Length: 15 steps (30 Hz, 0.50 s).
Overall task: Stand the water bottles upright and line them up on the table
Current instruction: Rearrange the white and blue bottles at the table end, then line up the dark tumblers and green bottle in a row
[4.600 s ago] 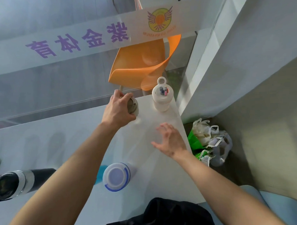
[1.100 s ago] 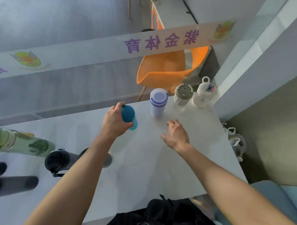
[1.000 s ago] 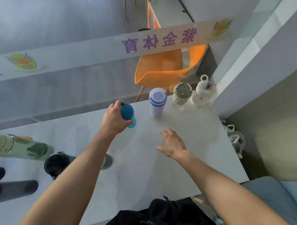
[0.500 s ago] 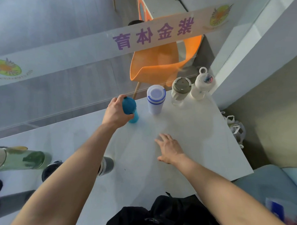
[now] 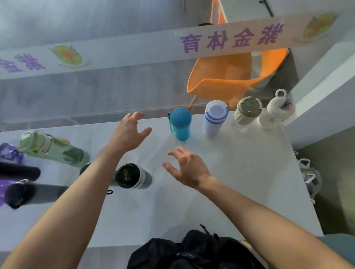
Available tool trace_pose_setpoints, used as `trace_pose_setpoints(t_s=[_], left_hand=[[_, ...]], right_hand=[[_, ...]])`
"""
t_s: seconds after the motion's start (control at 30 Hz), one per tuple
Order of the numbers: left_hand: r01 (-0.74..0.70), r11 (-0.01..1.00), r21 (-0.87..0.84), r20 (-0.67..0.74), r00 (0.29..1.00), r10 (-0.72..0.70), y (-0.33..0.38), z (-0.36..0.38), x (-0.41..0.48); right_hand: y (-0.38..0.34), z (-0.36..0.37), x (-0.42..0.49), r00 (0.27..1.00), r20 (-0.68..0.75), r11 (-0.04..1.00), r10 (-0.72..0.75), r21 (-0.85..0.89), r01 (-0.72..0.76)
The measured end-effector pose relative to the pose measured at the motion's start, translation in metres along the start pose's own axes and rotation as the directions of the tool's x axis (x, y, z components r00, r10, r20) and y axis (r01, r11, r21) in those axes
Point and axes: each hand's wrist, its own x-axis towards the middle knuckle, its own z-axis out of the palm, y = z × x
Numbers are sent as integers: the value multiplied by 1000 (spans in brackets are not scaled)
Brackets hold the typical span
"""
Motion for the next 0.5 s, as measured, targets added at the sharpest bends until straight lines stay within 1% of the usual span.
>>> trace_pose_setpoints(t_s=[0.1, 0.17, 0.27, 0.37, 0.43, 0.5], left_hand=[[66, 997, 27, -47, 997, -65, -37, -17, -33], [133, 991, 20, -52, 990, -132, -59, -26, -58], [247, 969, -3, -42, 968, -247, -86, -32, -93], [321, 947, 22, 30, 946, -322, -104, -33, -119], [344, 938, 53, 126, 929, -348, -115, -32, -128], [321, 943, 86, 172, 928, -331, -127, -28, -130]], right_hand=[[-40, 5, 10, 986, 18, 984, -167, 65, 166], [-59, 16, 15, 970, 67, 969, -233, 94, 227], [-77, 38, 18, 960, 142, 967, -240, 117, 225], [-83, 59, 16, 960, 185, 977, -212, 72, 202], [-80, 66, 15, 963, 169, 977, -208, 77, 198], [-76, 69, 17, 969, 127, 976, -211, 85, 201]])
